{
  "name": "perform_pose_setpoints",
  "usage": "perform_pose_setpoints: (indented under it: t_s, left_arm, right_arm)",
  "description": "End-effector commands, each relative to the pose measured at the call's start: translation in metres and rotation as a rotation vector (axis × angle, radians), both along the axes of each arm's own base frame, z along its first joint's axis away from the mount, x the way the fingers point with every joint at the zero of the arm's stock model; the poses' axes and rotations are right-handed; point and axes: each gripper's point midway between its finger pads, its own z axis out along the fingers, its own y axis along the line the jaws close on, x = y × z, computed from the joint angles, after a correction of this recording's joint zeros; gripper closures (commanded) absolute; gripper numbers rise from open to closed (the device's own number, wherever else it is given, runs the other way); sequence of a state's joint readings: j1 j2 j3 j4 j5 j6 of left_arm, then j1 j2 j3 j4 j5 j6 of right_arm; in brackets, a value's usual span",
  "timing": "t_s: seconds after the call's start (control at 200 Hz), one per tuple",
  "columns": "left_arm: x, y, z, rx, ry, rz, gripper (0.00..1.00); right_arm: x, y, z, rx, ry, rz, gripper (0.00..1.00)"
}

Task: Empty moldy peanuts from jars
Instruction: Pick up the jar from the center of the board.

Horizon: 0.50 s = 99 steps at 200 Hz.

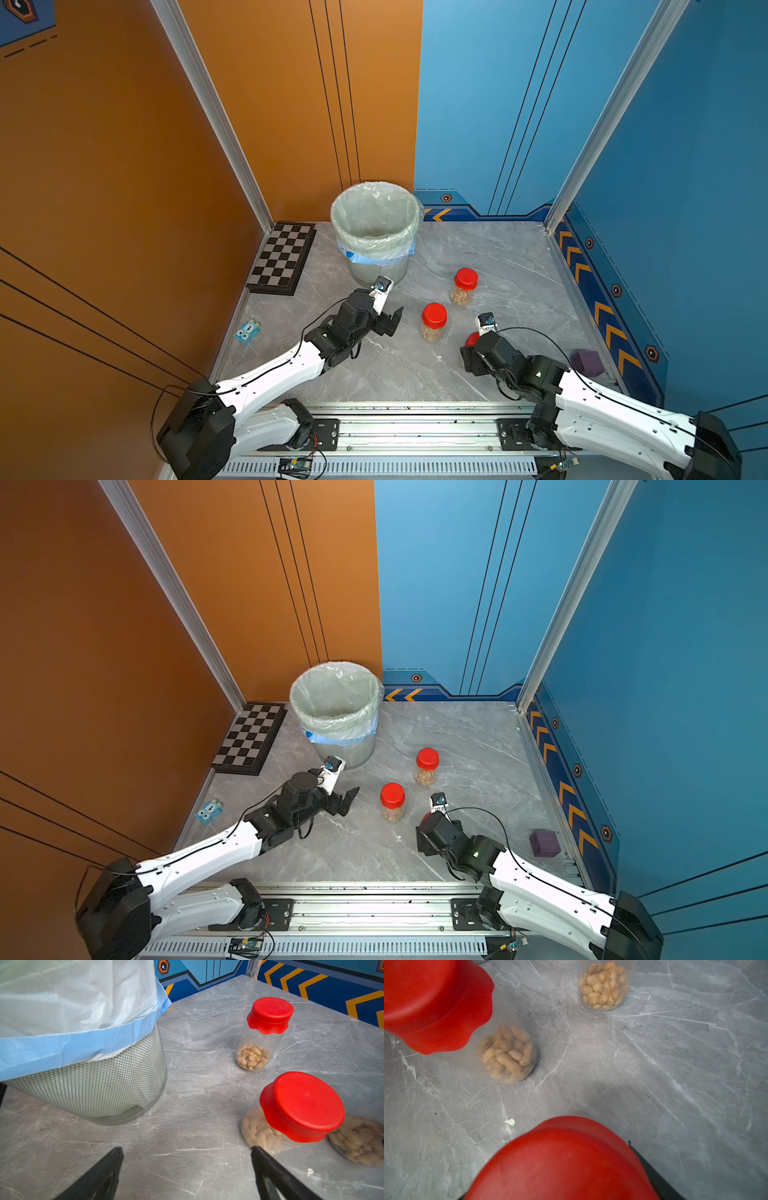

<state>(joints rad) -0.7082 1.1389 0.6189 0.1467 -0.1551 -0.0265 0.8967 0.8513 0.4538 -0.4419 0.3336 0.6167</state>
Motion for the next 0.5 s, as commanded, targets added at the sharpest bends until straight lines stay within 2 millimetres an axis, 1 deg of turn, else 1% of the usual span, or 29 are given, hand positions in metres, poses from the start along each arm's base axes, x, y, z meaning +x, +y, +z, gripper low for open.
perform_pose_setpoints:
  t_s: [0.0,0.055,0.125,0.145,0.23,0.32,0.395,0.49]
  left_arm:
    - [-0.004,-0.001,0.002,-0.006,-0.015,-0.016,0.02]
    - [-0.004,0.0,0.003,-0.006,-0.019,-0.014,0.02]
    - [-0.005,0.001,0.003,-0.005,-0.02,-0.015,0.02]
    - [-0.005,0.001,0.003,-0.006,-0.021,-0.016,0.02]
    - [-0.005,0.002,0.003,-0.005,-0.029,-0.014,0.02]
    - [-0.005,0.003,0.001,-0.001,-0.04,-0.011,0.02]
    - [-0.004,0.005,0.003,-0.003,-0.06,-0.004,0.02]
    - [-0.005,0.006,0.006,-0.004,-0.079,-0.007,0.02]
  right_arm:
    - [-0.003,0.001,-0.012,-0.009,0.031,0.017,0.23]
    - [-0.003,0.001,-0.014,-0.009,0.033,0.017,0.24]
    - [-0.003,0.002,-0.014,-0.008,0.034,0.018,0.28]
    - [-0.003,0.001,-0.014,-0.008,0.034,0.016,0.3]
    - [-0.003,0.0,-0.015,-0.002,0.039,0.012,0.42]
    - [-0.001,-0.001,-0.013,0.004,0.032,-0.001,0.49]
    - [0.001,-0.003,-0.009,0.016,0.031,-0.013,0.51]
    - [0.005,-0.001,0.001,0.033,0.02,-0.021,0.52]
